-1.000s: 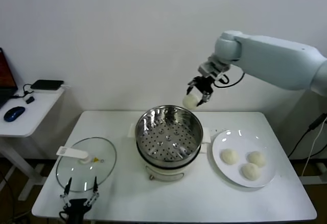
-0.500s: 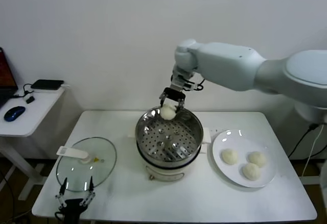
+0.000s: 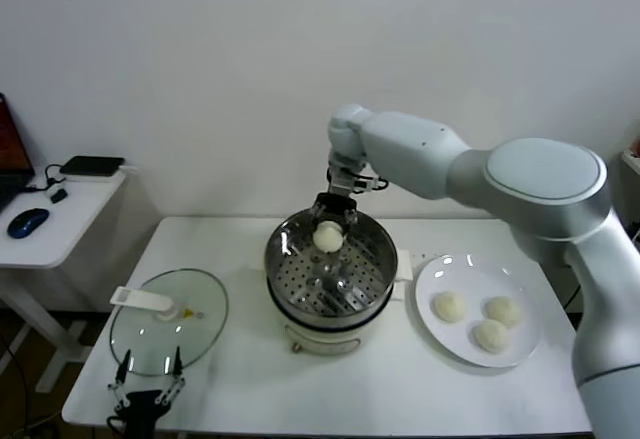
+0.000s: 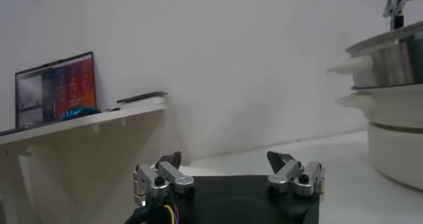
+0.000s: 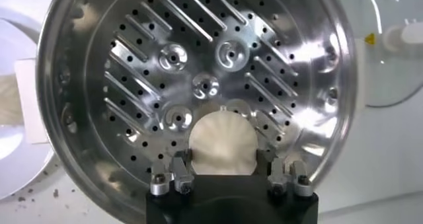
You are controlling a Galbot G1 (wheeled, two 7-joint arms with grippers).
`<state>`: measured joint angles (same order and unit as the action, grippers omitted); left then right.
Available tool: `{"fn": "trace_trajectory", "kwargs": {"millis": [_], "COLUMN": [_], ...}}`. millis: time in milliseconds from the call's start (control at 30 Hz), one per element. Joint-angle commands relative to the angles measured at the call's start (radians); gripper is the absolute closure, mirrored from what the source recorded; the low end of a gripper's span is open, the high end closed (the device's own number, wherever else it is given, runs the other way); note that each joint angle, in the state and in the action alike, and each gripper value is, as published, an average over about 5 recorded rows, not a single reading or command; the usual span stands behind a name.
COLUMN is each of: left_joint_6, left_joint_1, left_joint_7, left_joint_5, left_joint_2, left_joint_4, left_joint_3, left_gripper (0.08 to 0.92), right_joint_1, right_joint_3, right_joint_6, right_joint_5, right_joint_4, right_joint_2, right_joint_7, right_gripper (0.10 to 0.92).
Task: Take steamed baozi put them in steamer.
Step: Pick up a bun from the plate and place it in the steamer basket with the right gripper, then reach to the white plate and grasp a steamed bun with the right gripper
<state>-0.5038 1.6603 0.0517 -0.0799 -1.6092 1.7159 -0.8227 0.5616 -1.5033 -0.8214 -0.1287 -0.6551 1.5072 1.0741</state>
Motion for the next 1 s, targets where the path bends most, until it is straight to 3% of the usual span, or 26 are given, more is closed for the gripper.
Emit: {"fn": "trace_trajectory", "kwargs": {"millis": [33, 333, 533, 767, 1000], "left_joint_6": [-0.002, 0.001, 0.002, 0.003, 0.002], "left_joint_1": [-0.002, 0.000, 0.010, 0.017, 0.023], "left_joint_7": [0.000, 0.001, 0.001, 0.001, 0.001], "left_joint_5": [-0.004, -0.004, -0.006, -0.012, -0.021], "left_joint_2": [-0.028, -0.028, -0.030, -0.030, -0.027], "left_joint_4": [-0.008, 0.001, 0.009, 0.011, 0.013], "left_joint_3": [0.000, 0.000, 0.000, 0.005, 0.016], "left_gripper": [0.177, 0.177, 0.177, 0.177, 0.177], "right_joint_1": [-0.042, 0.001, 0.128, 0.343, 0.484], "right_joint_3": [0.017, 0.009, -0.074, -0.295, -0.476], "right_joint_6": [-0.051, -0.051, 0.000, 0.423, 0.772], "right_joint_5": [0.024, -0.054, -0.309, -0.566, -0.555], "right_joint_4": [0.082, 0.073, -0.046, -0.347, -0.514], "right_joint_2": [0.031, 0.016, -0.068, -0.263, -0.421], "right_joint_7": [0.007, 0.056, 0.088, -0.022, -0.086], "right_gripper": [0.367, 0.211, 0.203, 0.203, 0.203]}}
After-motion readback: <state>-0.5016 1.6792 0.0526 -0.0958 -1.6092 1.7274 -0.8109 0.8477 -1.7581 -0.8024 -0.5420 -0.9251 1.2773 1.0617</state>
